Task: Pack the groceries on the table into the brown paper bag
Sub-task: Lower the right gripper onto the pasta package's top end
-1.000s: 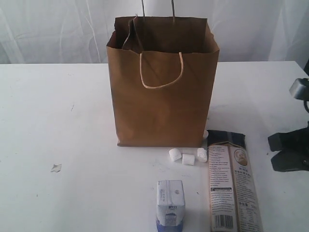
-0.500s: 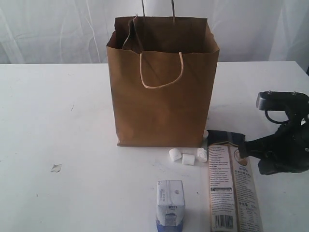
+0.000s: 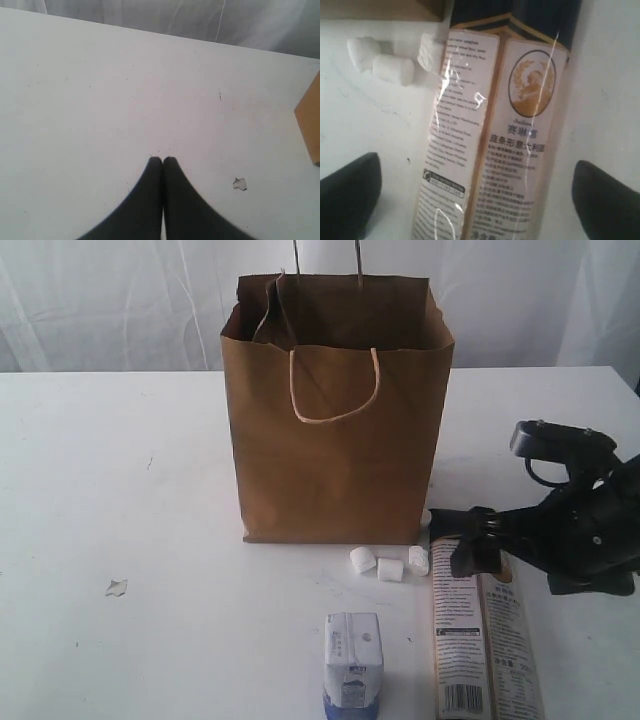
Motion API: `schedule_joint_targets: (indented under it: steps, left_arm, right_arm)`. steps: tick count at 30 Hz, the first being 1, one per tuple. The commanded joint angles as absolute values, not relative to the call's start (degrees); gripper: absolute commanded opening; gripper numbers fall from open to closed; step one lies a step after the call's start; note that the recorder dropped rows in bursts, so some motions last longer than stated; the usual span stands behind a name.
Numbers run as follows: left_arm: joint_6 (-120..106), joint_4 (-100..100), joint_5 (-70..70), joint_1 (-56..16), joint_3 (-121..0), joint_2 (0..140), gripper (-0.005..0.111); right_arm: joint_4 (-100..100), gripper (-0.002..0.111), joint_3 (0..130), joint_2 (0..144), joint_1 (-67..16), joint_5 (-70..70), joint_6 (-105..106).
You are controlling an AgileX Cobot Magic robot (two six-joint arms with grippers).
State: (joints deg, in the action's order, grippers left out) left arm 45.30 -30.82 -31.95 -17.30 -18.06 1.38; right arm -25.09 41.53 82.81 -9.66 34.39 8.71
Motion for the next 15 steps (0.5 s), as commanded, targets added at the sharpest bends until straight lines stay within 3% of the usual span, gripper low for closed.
schedule_joint_targets:
  steps: [1,11,15]
  left_arm:
    - [45.90,-30.88,-31.55,-17.14,-17.83,1.13,0.000]
    - [45.90,-30.88,-31.55,-17.14,-17.83,1.13,0.000]
    - [45.90,-30.88,-31.55,-17.14,-17.83,1.13,0.000]
  right_arm:
    - [-31.62,0.105,41.82,85.04,-9.75,33.32,9.68]
    - [-32.68,0.105,44.90,91.68,-9.75,40.44,18.21]
    - [-32.54,0.105,45.64,91.71,-9.75,35.31,18.33]
